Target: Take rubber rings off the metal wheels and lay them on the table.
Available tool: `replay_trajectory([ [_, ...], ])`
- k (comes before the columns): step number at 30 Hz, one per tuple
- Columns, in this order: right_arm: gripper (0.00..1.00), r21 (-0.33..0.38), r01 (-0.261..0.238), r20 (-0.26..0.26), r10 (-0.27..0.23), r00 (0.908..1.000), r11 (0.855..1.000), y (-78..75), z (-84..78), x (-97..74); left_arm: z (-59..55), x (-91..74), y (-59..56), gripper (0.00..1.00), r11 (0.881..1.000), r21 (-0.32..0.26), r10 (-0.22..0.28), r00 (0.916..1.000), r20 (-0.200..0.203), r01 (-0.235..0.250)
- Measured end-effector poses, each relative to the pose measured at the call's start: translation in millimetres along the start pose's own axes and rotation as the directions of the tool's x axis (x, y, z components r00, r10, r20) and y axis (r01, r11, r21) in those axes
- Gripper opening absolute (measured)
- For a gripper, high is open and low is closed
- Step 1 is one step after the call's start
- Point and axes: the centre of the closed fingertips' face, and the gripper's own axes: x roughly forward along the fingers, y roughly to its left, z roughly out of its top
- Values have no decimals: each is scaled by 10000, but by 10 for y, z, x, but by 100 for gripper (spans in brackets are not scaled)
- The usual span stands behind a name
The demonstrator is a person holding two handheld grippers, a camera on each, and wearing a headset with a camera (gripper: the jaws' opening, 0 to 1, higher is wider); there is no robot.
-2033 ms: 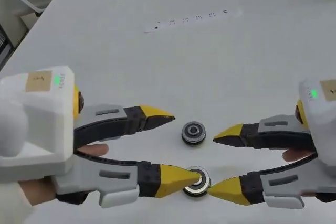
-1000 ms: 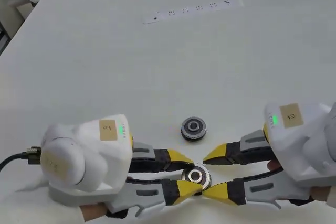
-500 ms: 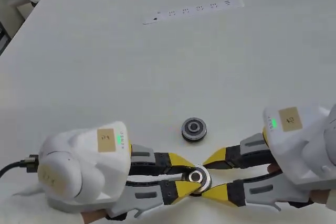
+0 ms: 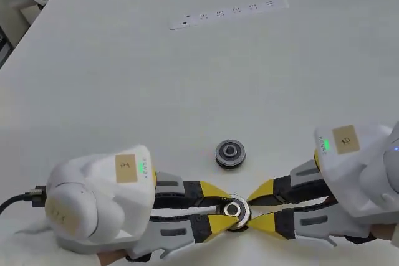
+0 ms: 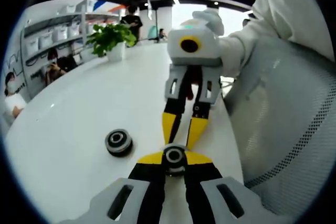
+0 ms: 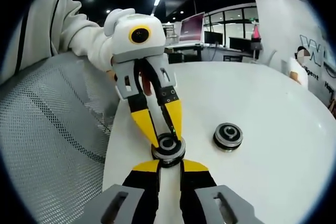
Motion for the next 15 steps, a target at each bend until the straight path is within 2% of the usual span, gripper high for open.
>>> replay_trajectory([
  [4, 6, -652, 151, -361, -175, 9992, 9978, 5, -11, -7, -6, 7, 1, 13, 10000, 21, -1, 10000, -10, 1],
  [9, 3, -849, 245, -582, -295, 9979, 9961, -10, -15, -8, -10, 13, 4, 13, 10000, 12, 16, 10000, -6, -16],
  [15, 0, -1152, 596, -756, -686, 9948, 9916, -37, -16, -2, -15, 16, 6, 13, 10000, 41, 36, 10000, -15, -36],
])
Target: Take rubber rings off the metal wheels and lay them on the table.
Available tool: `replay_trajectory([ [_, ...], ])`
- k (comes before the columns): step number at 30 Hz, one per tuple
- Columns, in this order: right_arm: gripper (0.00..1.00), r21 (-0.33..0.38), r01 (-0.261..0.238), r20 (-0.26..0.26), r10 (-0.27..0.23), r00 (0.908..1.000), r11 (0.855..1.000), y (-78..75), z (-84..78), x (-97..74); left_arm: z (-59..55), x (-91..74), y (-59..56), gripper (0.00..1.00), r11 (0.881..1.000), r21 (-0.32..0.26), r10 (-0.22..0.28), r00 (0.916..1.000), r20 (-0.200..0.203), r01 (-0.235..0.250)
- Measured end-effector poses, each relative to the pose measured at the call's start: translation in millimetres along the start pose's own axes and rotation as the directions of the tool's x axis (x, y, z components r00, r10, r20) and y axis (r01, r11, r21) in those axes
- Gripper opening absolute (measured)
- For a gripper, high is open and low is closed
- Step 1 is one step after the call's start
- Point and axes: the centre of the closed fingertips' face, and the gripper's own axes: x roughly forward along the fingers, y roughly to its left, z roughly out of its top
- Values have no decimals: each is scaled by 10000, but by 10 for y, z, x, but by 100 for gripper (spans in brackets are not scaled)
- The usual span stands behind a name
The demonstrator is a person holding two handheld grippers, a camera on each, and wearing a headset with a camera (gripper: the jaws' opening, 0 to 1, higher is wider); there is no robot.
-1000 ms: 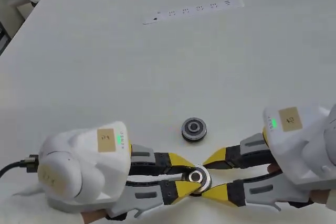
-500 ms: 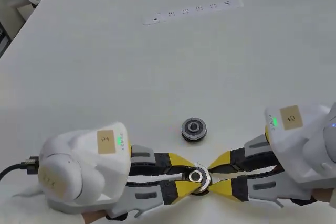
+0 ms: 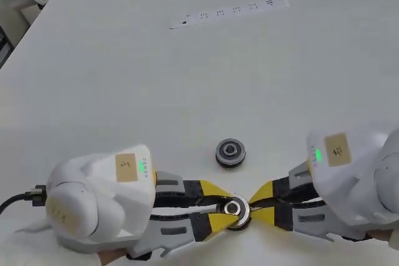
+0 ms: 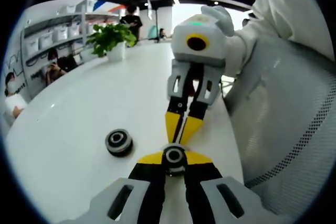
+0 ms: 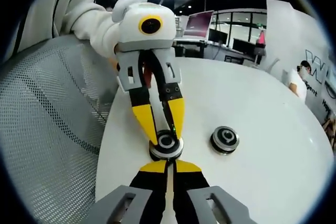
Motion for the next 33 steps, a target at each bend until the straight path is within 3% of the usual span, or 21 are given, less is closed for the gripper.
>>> replay_trajectory([
  [12, 0, -291, 1078, -287, -1087, 9937, 9937, -124, -8, 1, -9, -1, 25, 12, 9998, 88, 192, 9998, -41, -192],
  [18, 0, -1017, 1406, -467, -1459, 9882, 9848, -144, -8, 7, -12, -4, 27, 12, 9996, 118, 250, 9997, -56, -249],
  [21, 0, -1633, 1666, -553, -1776, 9825, 9724, -180, -1, 7, -14, -4, 33, 12, 9995, 114, 291, 9996, -58, -291],
  [24, 0, -1559, 1597, -629, -1711, 9832, 9748, -177, -9, 10, -14, -6, 31, 12, 9995, 125, 296, 9995, -57, -295],
  [26, 0, -962, 1570, -503, -1623, 9854, 9829, -184, -7, 8, -14, -7, 30, 12, 9995, 135, 300, 9995, -61, -299],
  [28, 0, 470, 1341, -120, -1337, 9909, 9898, -194, 0, 4, -13, -8, 29, 12, 9995, 138, 301, 9995, -54, -301],
  [30, 0, 1653, 1066, 317, -1133, 9931, 9805, -214, -3, 1, -13, -9, 29, 12, 9995, 136, 299, 9995, -47, -298],
  [32, 0, 2180, 936, 602, -1092, 9922, 9714, -228, -4, -6, -13, -10, 28, 12, 9994, 150, 298, 9996, -34, -297],
  [33, 0, 2667, 917, 577, -1109, 9922, 9594, -212, -23, 0, -13, -11, 26, 12, 9995, 160, 291, 9996, -23, -290],
])
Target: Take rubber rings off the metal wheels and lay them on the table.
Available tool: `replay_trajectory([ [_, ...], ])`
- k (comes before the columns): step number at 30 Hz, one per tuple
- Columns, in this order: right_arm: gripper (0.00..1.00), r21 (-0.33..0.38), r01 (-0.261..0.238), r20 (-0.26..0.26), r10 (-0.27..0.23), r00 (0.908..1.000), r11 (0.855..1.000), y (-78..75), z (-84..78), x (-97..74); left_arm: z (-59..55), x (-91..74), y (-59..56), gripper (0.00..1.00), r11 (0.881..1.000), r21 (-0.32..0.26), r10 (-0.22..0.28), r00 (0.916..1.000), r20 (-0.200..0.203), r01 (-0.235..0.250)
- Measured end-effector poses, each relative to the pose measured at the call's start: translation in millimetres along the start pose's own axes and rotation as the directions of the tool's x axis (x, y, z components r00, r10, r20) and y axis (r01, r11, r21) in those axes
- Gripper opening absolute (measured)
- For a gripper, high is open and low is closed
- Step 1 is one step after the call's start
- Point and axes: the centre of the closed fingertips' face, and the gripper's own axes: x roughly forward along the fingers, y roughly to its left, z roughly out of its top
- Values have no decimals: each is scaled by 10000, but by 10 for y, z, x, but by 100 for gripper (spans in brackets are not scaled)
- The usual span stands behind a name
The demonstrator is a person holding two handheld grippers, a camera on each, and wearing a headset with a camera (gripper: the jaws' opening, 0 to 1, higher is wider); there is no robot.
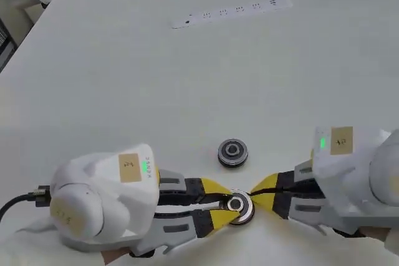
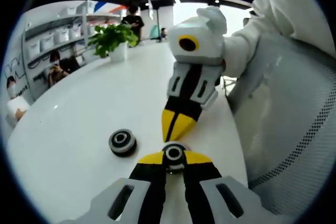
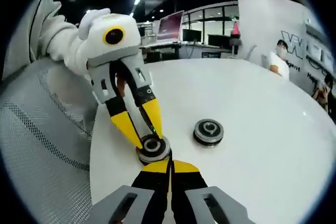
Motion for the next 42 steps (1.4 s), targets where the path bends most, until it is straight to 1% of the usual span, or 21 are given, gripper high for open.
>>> replay_trajectory([
  [1, 0, -92, -298, 60, 299, 9995, 9995, -7, 11, -22, -1, -1, -1, 12, 10000, -5, -1, 10000, 8, 1],
  [2, 0, 875, -273, 38, 270, 9996, 9958, -11, 6, -27, 0, 2, -3, 12, 10000, 2, -15, 10000, 34, 15],
  [3, 0, 1854, -322, 5, 326, 9995, 9821, -15, -5, -18, 1, 4, -5, 12, 10000, 20, -19, 10000, 40, 19],
  [5, 0, 1662, -507, 222, 476, 9986, 9848, -28, 3, -19, 1, 3, -6, 12, 10000, 34, -2, 10000, 27, 2],
  [8, 0, 2996, -727, 662, 553, 9963, 9513, -32, 25, -35, 0, 2, -7, 12, 10000, 75, 18, 10000, 23, -19],
  [9, 0, 3767, -877, 806, 617, 9948, 9222, -33, 33, -50, 0, 2, -8, 12, 10000, 92, 16, 10000, 24, -16],
  [10, 0, 4195, -1051, 1003, 690, 9926, 9017, -32, 52, -62, -1, 1, -8, 12, 9999, 100, 19, 10000, 26, -19],
  [13, 0, 5023, -1544, 1501, 901, 9846, 8508, -35, 84, -85, -1, 1, -7, 12, 9999, 115, 23, 10000, 31, -23],
  [14, 0, 5431, -1774, 1677, 1011, 9807, 8207, -31, 89, -94, -1, 0, -7, 12, 9999, 120, 26, 10000, 31, -26],
  [17, 0, 6256, -2364, 2194, 1231, 9678, 7435, -12, 135, -113, -2, -1, -6, 12, 9999, 136, 29, 10000, 38, -30],
  [18, 0, 6364, -2447, 2236, 1286, 9662, 7316, -3, 130, -111, -2, -1, -6, 12, 9999, 143, 27, 10000, 39, -28],
  [19, 0, 6504, -2608, 2377, 1350, 9619, 7134, 12, 145, -115, -2, -1, -7, 12, 9999, 140, 23, 10000, 41, -24],
  [20, 0, 6719, -2801, 2532, 1428, 9568, 6857, 33, 160, -119, -1, -1, -6, 12, 9999, 128, 18, 10000, 45, -18],
  [21, 0, 6819, -2856, 2577, 1442, 9554, 6734, 36, 160, -118, -1, -1, -7, 12, 9999, 148, 13, 10000, 39, -14],
  [23, 0, 7070, -3132, 2785, 1575, 9474, 6341, 56, 168, -127, -1, -1, -10, 12, 9998, 197, 10, 10000, 30, -11],
  [25, 0, 7174, -3164, 2832, 1551, 9464, 6207, 58, 164, -121, -2, -2, -11, 12, 9998, 178, 4, 10000, 32, -5],
  [29, 0, 7011, -3062, 2700, 1578, 9499, 6440, 93, 196, -130, -2, -1, -13, 12, 9998, 180, -13, 10000, 26, 13],
  [30, 0, 7004, -3073, 2708, 1585, 9495, 6442, 94, 195, -132, -2, -1, -13, 12, 9998, 185, -15, 10000, 24, 15],
  [32, 0, 7037, -3202, 2811, 1654, 9453, 6342, 105, 207, -140, -1, 0, -15, 12, 9998, 176, -26, 10000, 24, 26],
  [38, 0, 6944, -3298, 2806, 1813, 9425, 6396, 146, 233, -127, 0, 2, -15, 12, 9998, 182, -34, 10000, 14, 34],
  [42, 0, 6922, -3430, 2862, 1948, 9382, 6350, 166, 246, -115, 0, 2, -15, 12, 9998, 186, -35, 10000, 20, 35],
])
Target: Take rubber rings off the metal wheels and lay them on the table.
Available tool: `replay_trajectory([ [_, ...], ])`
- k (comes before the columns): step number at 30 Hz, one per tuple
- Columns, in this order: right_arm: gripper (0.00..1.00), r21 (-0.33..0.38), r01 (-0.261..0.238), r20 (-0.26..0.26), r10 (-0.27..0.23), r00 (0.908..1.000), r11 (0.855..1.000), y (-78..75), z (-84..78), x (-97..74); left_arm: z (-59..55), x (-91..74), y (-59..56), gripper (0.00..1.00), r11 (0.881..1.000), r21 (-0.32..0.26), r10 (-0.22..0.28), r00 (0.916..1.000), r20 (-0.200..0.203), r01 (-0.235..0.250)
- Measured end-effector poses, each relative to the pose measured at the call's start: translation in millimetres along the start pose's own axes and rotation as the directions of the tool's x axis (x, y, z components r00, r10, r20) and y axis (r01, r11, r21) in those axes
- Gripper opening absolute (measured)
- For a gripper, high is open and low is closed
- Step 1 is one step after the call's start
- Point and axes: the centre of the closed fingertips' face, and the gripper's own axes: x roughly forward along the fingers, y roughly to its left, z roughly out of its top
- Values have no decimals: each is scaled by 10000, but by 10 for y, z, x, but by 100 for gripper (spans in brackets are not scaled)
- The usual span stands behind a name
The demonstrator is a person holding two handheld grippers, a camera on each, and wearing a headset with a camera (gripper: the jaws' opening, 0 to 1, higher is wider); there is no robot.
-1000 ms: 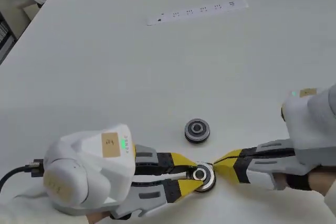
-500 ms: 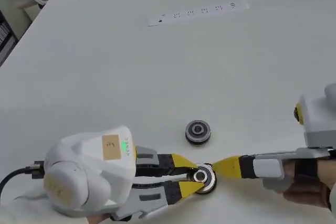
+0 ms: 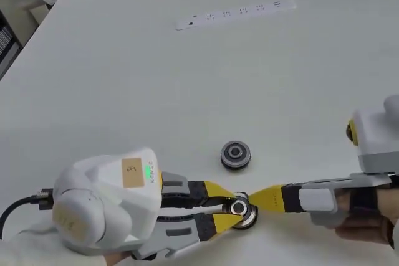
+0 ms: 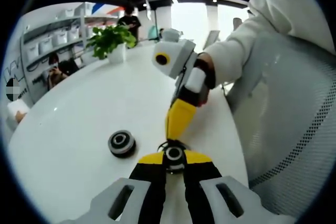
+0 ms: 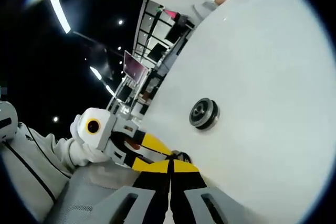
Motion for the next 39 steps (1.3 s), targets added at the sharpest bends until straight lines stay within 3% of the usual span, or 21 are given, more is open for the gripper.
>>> replay_trajectory([
  [22, 0, -199, -484, 56, 485, 9988, 9986, 75, 17, 44, 8, 9, -2, 12, 9999, -161, 47, 10000, 59, -46],
  [28, 0, -227, -611, 214, 615, 9979, 9979, 112, 50, 35, 13, 17, 2, 12, 9999, -108, 68, 10000, 39, -67],
  [32, 0, 120, -766, 528, 758, 9957, 9970, 101, 85, 9, 14, 21, 5, 12, 9999, -121, 121, 9999, 73, -120],
  [37, 0, -354, -168, 415, 182, 9990, 9992, 30, 87, 8, 23, 27, 8, 13, 9995, -245, 223, 9997, 87, -221],
  [39, 0, -664, 238, 153, -228, 9996, 9975, -33, 50, 7, 25, 28, 10, 14, 9977, -622, 277, 9996, 42, -273],
])
